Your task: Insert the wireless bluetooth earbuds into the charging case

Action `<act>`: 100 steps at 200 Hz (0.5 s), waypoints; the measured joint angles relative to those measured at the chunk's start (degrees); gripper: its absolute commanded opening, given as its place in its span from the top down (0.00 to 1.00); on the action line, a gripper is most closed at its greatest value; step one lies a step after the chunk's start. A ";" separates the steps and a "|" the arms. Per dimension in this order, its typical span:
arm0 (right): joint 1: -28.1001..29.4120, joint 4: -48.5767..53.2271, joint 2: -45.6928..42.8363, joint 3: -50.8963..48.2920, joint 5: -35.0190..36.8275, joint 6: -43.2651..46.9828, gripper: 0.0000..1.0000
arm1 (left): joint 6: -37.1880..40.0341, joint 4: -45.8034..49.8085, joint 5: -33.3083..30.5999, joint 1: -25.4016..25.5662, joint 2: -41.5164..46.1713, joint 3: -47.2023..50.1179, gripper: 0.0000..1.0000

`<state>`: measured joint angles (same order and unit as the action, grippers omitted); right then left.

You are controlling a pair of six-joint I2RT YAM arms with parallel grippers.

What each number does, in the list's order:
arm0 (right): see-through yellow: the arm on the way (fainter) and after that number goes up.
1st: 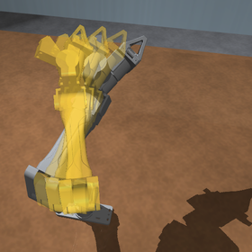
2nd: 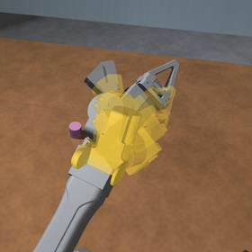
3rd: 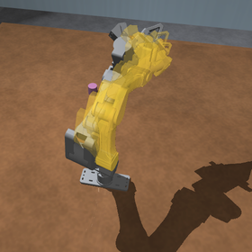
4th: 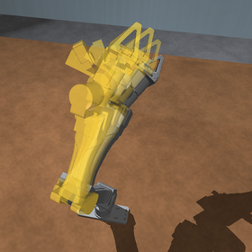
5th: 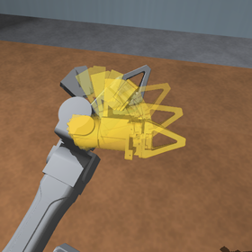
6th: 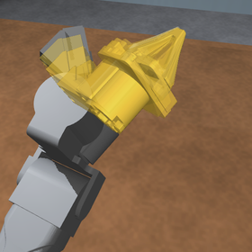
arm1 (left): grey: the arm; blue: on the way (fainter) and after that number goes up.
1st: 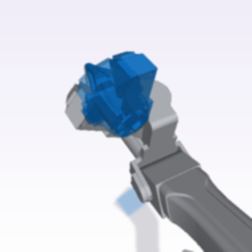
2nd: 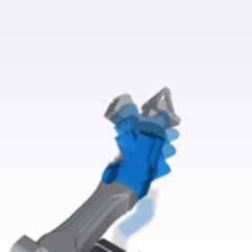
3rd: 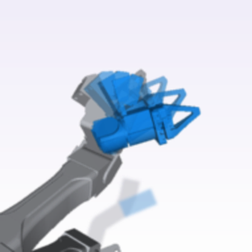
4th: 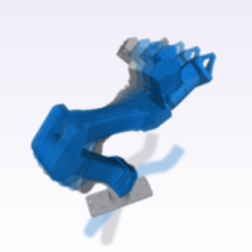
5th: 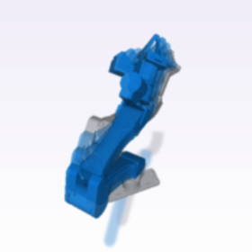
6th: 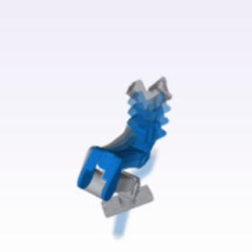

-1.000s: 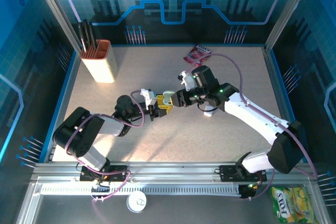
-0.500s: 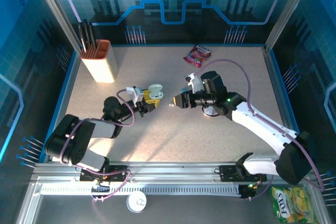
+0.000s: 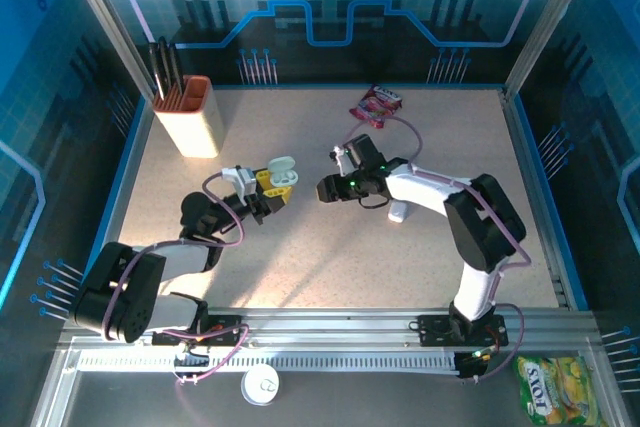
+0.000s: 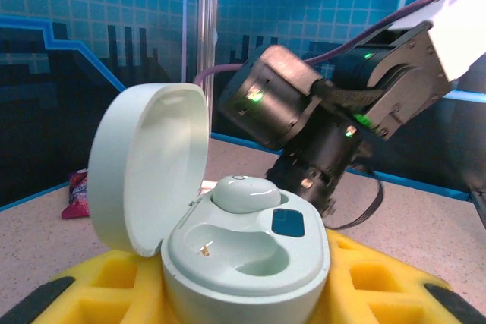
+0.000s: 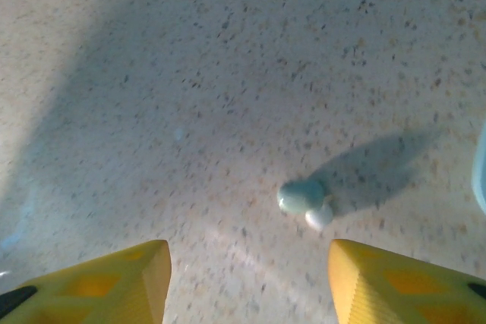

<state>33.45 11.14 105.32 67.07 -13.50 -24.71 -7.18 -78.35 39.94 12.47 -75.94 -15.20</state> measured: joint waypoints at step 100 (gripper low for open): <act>0.52 0.13 8.90 4.72 0.72 1.81 0.33 | -0.46 -0.02 0.68 0.00 -1.05 0.00 0.64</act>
<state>33.98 11.27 114.21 71.79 -12.78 -22.90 -7.64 -78.37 40.62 12.47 -76.99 -15.20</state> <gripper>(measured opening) 0.679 0.376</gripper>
